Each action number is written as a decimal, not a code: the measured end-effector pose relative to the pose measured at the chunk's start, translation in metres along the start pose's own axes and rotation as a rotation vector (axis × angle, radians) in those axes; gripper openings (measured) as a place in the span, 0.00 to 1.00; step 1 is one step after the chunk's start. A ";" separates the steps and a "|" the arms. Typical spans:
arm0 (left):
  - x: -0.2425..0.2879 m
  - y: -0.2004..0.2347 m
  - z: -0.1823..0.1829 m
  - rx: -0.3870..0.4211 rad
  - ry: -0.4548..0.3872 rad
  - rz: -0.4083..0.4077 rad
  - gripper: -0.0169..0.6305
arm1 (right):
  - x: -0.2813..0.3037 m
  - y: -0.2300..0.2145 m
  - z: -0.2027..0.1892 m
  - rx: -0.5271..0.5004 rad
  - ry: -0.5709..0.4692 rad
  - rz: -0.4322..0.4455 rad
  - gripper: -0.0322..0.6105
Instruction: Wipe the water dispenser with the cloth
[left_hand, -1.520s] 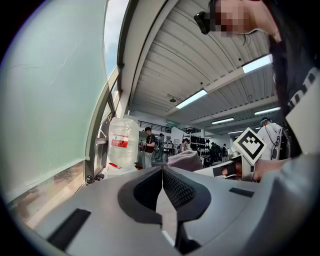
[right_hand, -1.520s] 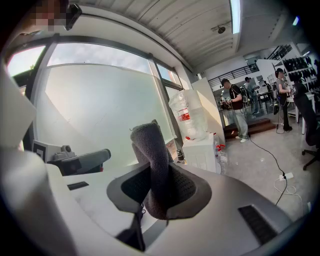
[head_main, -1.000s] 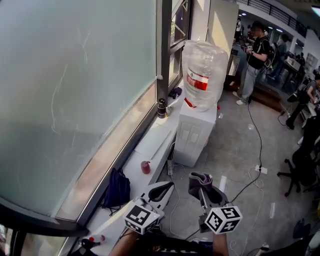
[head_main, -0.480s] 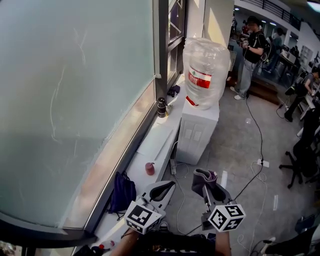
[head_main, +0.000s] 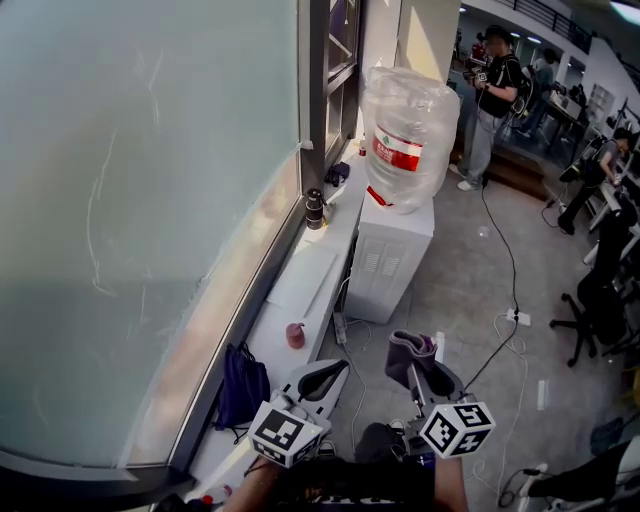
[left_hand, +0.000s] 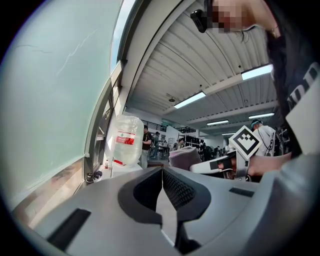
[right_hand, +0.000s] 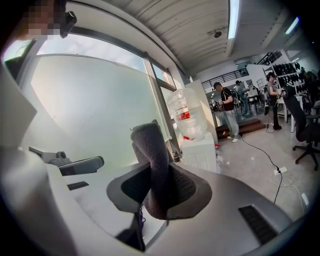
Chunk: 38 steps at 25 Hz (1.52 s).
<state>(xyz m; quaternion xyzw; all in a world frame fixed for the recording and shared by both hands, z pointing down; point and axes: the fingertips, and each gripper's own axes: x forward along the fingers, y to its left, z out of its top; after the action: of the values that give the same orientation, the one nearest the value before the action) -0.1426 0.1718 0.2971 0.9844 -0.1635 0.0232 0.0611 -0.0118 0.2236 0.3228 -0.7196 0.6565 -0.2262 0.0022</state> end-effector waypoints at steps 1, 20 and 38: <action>0.001 0.001 -0.002 0.000 0.000 -0.006 0.06 | 0.004 -0.001 0.000 0.000 0.004 -0.002 0.21; 0.119 0.084 -0.003 -0.043 0.073 0.171 0.06 | 0.123 -0.093 0.043 0.035 0.078 0.084 0.21; 0.291 0.130 0.021 -0.003 0.094 0.280 0.06 | 0.249 -0.221 0.101 0.057 0.161 0.199 0.21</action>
<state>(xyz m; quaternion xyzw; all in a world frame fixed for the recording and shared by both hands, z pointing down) 0.0906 -0.0452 0.3101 0.9498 -0.2960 0.0773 0.0664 0.2390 -0.0109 0.3788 -0.6302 0.7159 -0.3006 -0.0078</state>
